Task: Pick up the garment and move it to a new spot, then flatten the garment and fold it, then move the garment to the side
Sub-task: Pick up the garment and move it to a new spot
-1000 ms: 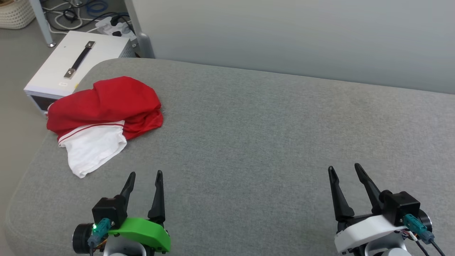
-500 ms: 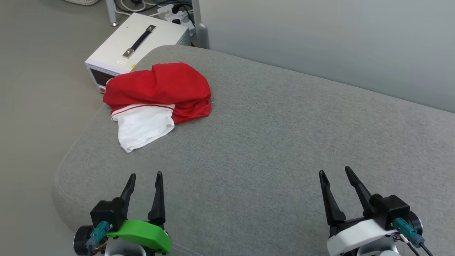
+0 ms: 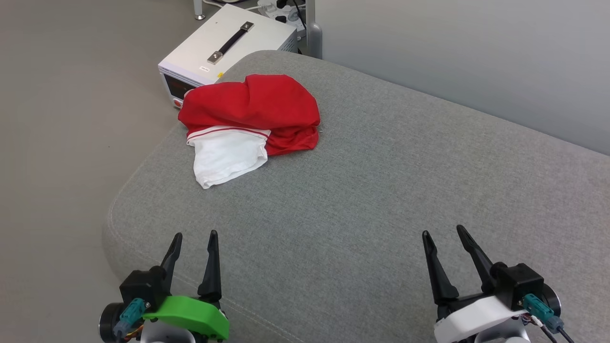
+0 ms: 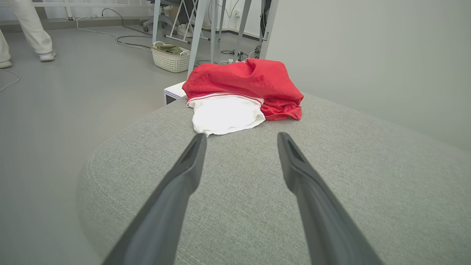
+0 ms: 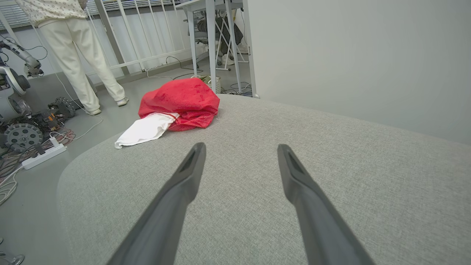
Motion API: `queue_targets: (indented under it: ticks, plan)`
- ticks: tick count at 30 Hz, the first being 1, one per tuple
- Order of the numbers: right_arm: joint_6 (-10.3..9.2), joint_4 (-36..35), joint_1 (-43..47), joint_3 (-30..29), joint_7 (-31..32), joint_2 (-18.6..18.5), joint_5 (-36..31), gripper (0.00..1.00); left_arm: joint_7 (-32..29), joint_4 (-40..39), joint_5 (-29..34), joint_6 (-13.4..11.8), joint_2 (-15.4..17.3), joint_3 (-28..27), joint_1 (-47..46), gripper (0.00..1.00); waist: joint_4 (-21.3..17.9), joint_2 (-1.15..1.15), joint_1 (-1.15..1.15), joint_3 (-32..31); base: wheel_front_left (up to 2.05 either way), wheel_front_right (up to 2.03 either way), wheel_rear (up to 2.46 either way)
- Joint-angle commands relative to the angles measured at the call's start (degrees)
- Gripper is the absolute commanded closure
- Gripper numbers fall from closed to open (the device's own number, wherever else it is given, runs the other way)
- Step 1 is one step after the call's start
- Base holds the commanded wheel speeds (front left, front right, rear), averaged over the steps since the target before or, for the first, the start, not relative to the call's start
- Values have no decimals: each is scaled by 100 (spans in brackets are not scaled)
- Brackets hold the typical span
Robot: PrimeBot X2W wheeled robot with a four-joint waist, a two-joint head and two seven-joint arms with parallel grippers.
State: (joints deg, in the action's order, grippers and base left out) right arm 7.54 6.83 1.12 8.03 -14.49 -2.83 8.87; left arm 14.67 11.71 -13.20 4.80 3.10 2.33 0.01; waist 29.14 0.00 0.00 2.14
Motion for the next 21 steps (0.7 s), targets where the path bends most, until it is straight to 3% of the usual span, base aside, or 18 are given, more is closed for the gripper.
queue_targets:
  ticks: [1, 11, 15, 21]
  plan:
    - [-5, 15, -17, 27, -51, -5, 24, 0, 33, -21, -30, 3, -23, -20, 65, 0, -20, 0, 0, 13, 0, 0, 0]
    - [-5, -223, -206, 87, -49, -66, -341, 0, 33, 54, -126, 46, 1, -225, -428, 0, -392, 0, 0, 637, 0, 0, 0]
    - [-5, -546, -438, 31, 77, -212, -454, 0, -96, 596, -102, 133, 318, -256, -1149, 0, -679, 0, 0, 1155, 0, 0, 0]
    - [-5, -1166, -635, 53, 439, -449, -555, 0, -1163, 1453, -415, 233, 1035, -238, -2570, 0, -1087, 0, 0, 1812, 0, 0, 0]
